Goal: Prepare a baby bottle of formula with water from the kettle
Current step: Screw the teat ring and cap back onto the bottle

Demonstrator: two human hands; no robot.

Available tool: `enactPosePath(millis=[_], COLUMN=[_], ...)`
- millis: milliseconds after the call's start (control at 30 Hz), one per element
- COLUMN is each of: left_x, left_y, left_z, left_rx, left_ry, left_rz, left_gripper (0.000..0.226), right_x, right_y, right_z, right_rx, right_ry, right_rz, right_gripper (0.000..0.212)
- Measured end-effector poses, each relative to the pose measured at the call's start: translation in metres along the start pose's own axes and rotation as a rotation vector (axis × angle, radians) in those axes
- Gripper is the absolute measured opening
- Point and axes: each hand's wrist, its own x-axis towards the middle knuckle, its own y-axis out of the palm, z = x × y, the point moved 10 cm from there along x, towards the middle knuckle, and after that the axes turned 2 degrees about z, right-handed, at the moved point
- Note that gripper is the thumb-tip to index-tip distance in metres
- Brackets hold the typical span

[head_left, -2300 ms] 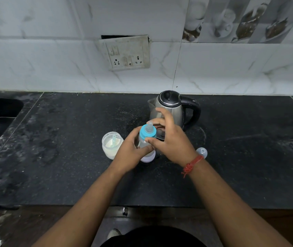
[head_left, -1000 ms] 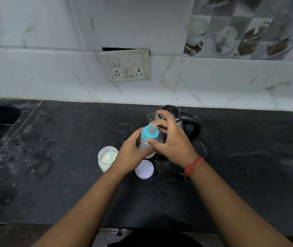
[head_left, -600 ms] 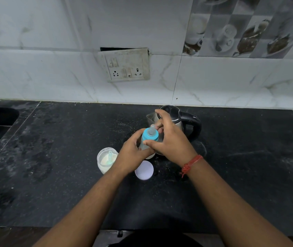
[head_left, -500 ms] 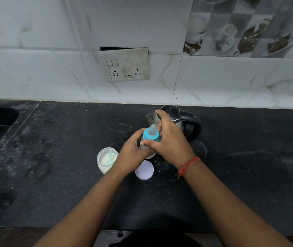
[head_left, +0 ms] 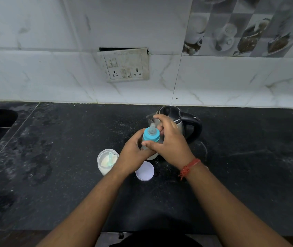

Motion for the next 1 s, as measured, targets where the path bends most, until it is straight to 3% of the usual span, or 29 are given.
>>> enactPosePath(millis=[133,233,500,667,767,833,1000], left_x=[0.001,0.001,0.002,0.0,0.001,0.003,0.005], left_y=[-0.004,-0.005,-0.003,0.0,0.003,0.003,-0.005], left_z=[0.0,-0.002,-0.014,-0.007,-0.009,-0.011,-0.023], left_rx=[-0.026,-0.034,0.041,-0.075,-0.089,-0.093,0.048], left_ry=[-0.002,-0.003,0.035,-0.017,-0.018,-0.013,0.069], left_rz=[-0.006,-0.001,-0.022,0.073,0.142,0.134,-0.03], left_gripper=[0.055,0.055,0.058,0.056,0.058,0.057,0.062], right_x=[0.002,0.003,-0.008,0.001,0.001,0.002,-0.007], right_y=[0.004,0.008,0.0,0.0,0.0,-0.002,-0.01], right_z=[-0.013,-0.018,-0.009,-0.009,-0.004,-0.005,-0.013], right_rx=[0.195,0.243,0.366,0.457,0.492,0.503,0.502], right_ry=[0.029,0.003,0.1,0.052,0.026,0.023,0.074], right_rz=[0.094,0.207,-0.084,0.27,0.373,0.305,-0.074], right_gripper=[0.094,0.087,0.066,0.07,0.068,0.065,0.057])
